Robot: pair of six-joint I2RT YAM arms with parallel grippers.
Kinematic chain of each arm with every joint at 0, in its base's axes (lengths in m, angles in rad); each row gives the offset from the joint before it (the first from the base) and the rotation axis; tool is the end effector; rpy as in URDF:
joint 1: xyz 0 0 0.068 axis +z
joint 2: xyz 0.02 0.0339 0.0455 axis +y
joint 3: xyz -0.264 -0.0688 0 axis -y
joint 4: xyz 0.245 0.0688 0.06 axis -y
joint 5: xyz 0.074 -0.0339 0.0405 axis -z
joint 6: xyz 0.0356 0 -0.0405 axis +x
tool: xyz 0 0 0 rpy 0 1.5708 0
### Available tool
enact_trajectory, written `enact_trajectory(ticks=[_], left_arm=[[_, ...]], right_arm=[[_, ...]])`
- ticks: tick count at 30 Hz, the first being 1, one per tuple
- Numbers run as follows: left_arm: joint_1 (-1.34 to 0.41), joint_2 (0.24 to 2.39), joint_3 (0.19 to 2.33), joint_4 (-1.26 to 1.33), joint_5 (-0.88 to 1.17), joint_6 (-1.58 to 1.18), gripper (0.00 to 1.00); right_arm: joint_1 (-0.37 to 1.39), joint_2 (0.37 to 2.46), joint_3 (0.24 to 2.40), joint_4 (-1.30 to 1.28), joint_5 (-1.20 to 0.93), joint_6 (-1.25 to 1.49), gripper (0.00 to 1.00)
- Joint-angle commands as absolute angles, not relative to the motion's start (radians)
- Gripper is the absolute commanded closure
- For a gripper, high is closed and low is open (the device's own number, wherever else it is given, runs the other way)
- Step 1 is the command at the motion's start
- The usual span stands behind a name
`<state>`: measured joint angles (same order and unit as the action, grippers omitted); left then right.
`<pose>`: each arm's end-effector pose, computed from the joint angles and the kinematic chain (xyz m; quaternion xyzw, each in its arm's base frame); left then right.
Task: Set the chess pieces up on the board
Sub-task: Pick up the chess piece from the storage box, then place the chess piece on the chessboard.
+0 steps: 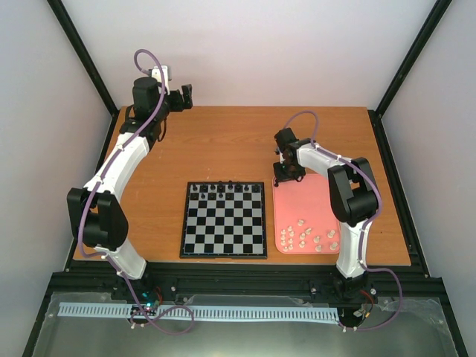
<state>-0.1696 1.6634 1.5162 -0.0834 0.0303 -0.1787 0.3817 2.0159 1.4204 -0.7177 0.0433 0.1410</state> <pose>0.3963 -0.0690 0.3747 0.0058 0.7837 -0.1193 0.6095 0.3700 0.1468 0.1581 -0.1163 0.9846 0.0124 0.1296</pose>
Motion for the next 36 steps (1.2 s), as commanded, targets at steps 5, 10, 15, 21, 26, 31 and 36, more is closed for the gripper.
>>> enact_trajectory(ticks=[5,10,15,21,26,31,36], left_arm=[[-0.175,1.677,1.563,-0.094,0.036,-0.176,0.00],[-0.175,1.678,1.567,-0.096,0.033,-0.175,0.00],[-0.175,1.679,1.568,-0.098,0.028,-0.175,0.00],[-0.175,1.677,1.568,-0.099,0.031,-0.176,0.00],[-0.175,1.674,1.566,-0.099,0.026,-0.176,0.00],[-0.175,1.675,1.566,-0.099,0.029,-0.176,0.00],[-0.176,1.678,1.568,-0.099,0.028,-0.176,0.00]], right_arm=[[0.373,2.011,1.439,-0.730,0.044,0.151,0.91],[0.384,1.930,1.435,-0.772,0.025,0.162,0.90],[0.457,1.822,1.456,-0.849,0.058,0.166,0.90],[0.593,1.783,1.507,-0.908,0.012,0.161,0.89],[0.703,1.839,1.539,-0.906,-0.022,0.167,0.89],[0.754,1.911,1.570,-0.888,-0.064,0.165,0.89],[0.786,1.978,1.613,-0.879,-0.099,0.156,0.89]])
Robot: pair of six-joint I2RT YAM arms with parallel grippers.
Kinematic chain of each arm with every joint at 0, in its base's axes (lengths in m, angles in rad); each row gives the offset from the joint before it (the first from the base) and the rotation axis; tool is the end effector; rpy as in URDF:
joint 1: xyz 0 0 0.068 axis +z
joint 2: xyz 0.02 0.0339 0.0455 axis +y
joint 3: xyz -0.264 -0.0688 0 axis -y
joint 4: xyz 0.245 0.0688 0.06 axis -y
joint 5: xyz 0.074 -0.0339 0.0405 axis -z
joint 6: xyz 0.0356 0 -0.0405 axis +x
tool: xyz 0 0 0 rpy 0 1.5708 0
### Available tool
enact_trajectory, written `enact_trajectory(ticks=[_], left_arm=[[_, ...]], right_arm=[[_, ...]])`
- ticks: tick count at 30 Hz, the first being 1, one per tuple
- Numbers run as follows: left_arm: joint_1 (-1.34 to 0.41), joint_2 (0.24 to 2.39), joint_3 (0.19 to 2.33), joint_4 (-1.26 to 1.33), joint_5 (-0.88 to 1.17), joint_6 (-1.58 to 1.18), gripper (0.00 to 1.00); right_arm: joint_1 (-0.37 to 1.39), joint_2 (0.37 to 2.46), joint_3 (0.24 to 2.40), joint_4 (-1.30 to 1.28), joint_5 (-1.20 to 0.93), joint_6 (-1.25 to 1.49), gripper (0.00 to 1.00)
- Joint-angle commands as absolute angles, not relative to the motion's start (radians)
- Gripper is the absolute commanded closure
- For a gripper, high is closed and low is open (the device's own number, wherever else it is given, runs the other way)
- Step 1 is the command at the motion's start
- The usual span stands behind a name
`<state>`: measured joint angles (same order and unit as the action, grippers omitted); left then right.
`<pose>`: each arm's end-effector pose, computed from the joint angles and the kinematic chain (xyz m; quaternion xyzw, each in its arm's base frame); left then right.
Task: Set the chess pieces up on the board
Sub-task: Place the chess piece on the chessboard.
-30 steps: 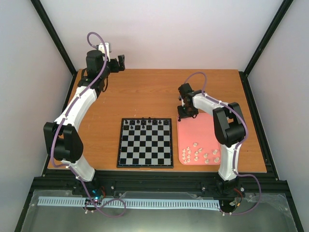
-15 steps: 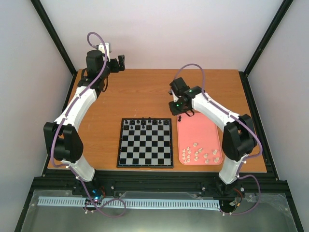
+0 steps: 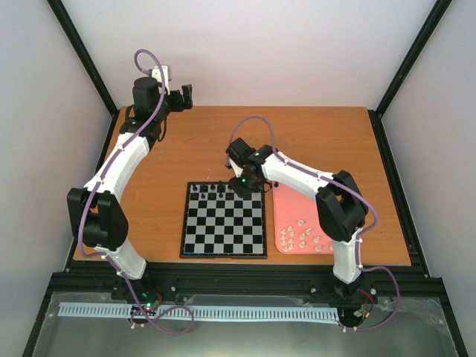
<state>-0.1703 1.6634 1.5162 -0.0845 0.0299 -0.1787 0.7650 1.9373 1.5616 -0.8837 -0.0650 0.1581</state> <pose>0.3962 -0.0692 0.3746 0.0060 0.7840 -0.1193 0.6091 0.2856 0.2774 0.2216 -0.2999 0.9408 0.0978 0.1245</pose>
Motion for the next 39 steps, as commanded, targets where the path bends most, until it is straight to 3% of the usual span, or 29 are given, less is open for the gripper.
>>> enact_trajectory(ticks=[1,39], left_arm=[[-0.176,1.678,1.568,-0.099,0.027,-0.176,0.00],[-0.176,1.680,1.566,-0.098,0.022,-0.172,0.00]], right_arm=[[0.787,1.991,1.620,-0.879,-0.099,0.154,0.89],[0.788,2.130,1.666,-0.864,-0.037,0.135,0.88]])
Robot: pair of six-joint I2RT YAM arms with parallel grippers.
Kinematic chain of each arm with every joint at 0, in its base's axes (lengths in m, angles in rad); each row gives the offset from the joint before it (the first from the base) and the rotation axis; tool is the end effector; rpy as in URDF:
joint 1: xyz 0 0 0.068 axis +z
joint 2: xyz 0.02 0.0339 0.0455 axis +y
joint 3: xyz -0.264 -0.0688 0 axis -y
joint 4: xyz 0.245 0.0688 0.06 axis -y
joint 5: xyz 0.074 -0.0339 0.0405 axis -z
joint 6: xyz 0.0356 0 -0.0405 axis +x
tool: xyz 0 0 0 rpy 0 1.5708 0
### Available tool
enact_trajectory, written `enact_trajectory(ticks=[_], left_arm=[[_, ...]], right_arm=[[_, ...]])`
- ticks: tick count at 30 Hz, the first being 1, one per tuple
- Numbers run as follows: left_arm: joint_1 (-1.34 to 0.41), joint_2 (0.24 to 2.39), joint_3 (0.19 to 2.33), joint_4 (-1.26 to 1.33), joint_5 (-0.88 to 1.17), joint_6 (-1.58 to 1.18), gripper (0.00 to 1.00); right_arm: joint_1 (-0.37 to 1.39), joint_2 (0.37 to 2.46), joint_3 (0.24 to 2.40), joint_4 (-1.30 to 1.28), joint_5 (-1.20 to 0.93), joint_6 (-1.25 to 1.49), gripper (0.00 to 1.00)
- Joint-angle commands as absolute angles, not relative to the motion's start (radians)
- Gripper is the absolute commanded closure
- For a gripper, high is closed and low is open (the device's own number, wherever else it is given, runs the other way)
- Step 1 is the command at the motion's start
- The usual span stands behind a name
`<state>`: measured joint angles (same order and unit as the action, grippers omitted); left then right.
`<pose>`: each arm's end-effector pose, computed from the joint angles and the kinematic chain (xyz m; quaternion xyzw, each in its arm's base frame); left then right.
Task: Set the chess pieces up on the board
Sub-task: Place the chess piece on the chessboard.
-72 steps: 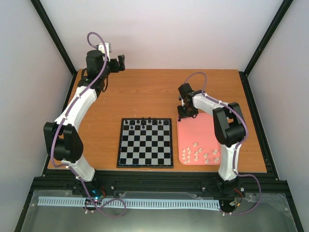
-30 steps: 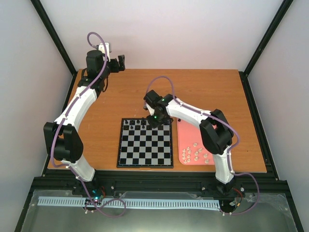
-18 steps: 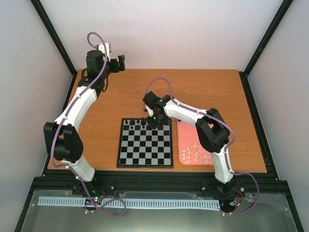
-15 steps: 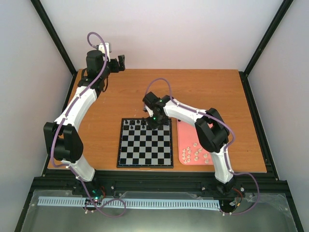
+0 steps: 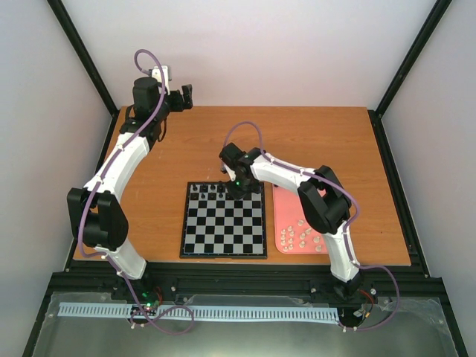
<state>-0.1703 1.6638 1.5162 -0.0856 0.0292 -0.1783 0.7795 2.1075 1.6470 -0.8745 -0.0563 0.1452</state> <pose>0.3963 -0.0692 0.3744 0.0059 0.7845 -0.1188 0.6086 0.3021 0.3014 0.1787 -0.3127 0.9421 0.0775 0.0928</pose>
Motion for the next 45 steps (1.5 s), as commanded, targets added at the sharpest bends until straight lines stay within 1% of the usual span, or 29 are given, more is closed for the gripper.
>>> enact_trajectory(ticks=[1,9,16,27,36,38,41,45], left_arm=[[-0.176,1.680,1.565,-0.099,0.022,-0.171,0.00],[-0.176,1.680,1.566,-0.098,0.021,-0.171,0.00],[-0.176,1.684,1.569,-0.098,0.021,-0.172,0.00],[-0.177,1.683,1.569,-0.100,0.023,-0.173,0.00],[-0.176,1.678,1.567,-0.102,0.026,-0.174,0.00],[-0.176,1.678,1.567,-0.101,0.027,-0.174,0.00],[-0.176,1.678,1.568,-0.102,0.028,-0.174,0.00],[-0.177,1.678,1.567,-0.100,0.029,-0.175,0.00]], right_arm=[[0.788,2.132,1.666,-0.863,-0.032,0.135,0.88],[0.787,2.136,1.670,-0.857,-0.051,0.133,0.86],[0.787,2.112,1.656,-0.854,-0.079,0.124,0.75],[0.788,2.057,1.641,-0.856,-0.035,0.128,0.74],[0.788,1.972,1.625,-0.849,-0.013,0.132,0.67],[0.788,1.943,1.617,-0.854,-0.001,0.138,0.64],[0.782,1.875,1.585,-0.851,0.070,0.160,0.57],[0.721,1.796,1.519,-0.845,0.143,0.186,0.50]])
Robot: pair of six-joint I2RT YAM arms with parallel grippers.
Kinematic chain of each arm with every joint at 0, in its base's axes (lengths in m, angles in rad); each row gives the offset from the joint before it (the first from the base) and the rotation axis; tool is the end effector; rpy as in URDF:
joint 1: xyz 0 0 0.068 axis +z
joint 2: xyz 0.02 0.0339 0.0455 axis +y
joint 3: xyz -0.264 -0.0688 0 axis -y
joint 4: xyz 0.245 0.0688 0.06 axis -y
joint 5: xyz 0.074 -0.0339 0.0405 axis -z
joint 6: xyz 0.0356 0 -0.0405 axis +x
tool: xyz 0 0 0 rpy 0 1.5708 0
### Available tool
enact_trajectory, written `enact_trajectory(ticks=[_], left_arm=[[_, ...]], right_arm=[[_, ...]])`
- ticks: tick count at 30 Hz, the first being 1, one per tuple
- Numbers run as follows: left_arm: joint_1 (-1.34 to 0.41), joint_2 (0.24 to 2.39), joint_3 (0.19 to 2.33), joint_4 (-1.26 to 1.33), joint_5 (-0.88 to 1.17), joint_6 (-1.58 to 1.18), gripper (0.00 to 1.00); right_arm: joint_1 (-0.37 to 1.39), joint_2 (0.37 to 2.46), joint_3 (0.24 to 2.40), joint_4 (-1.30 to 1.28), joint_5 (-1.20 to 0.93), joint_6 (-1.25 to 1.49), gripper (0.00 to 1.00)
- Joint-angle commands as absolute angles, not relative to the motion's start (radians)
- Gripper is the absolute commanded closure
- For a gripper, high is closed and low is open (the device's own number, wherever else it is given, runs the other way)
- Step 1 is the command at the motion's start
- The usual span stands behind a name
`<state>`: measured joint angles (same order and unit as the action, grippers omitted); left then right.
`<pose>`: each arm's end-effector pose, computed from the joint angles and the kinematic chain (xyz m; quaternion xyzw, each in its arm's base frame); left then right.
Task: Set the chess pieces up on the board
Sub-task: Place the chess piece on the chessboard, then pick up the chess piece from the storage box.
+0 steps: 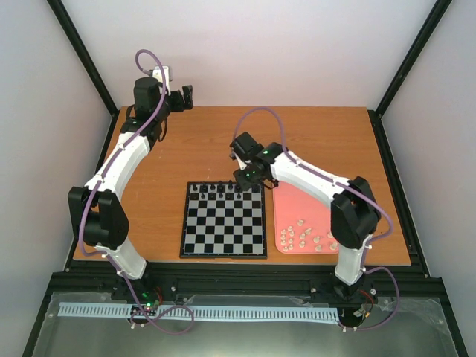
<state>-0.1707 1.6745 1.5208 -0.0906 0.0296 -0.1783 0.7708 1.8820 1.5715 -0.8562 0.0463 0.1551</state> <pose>0.3989 -0.0698 0.3714 0.0061 0.7879 -0.1184 0.6042 0.2849 0.2744 0.2464 -0.2923 0.9348 0.0693 0.1896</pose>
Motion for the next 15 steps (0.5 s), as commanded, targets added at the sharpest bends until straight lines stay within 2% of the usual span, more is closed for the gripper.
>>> enact_trajectory(ticks=[1,8,11,15], left_arm=[[-0.177,1.678,1.567,-0.100,0.030,-0.174,0.00],[-0.179,1.684,1.571,-0.100,0.031,-0.173,0.00],[-0.179,1.688,1.572,-0.101,0.029,-0.173,0.00],[-0.180,1.690,1.575,-0.103,0.031,-0.173,0.00]], right_arm=[[0.699,1.783,1.502,-0.847,0.152,0.191,0.49],[0.566,1.785,1.394,-0.810,0.171,0.201,0.49],[0.536,1.822,1.382,-0.795,0.163,0.197,0.54],[0.518,1.874,1.382,-0.775,0.143,0.192,0.55]])
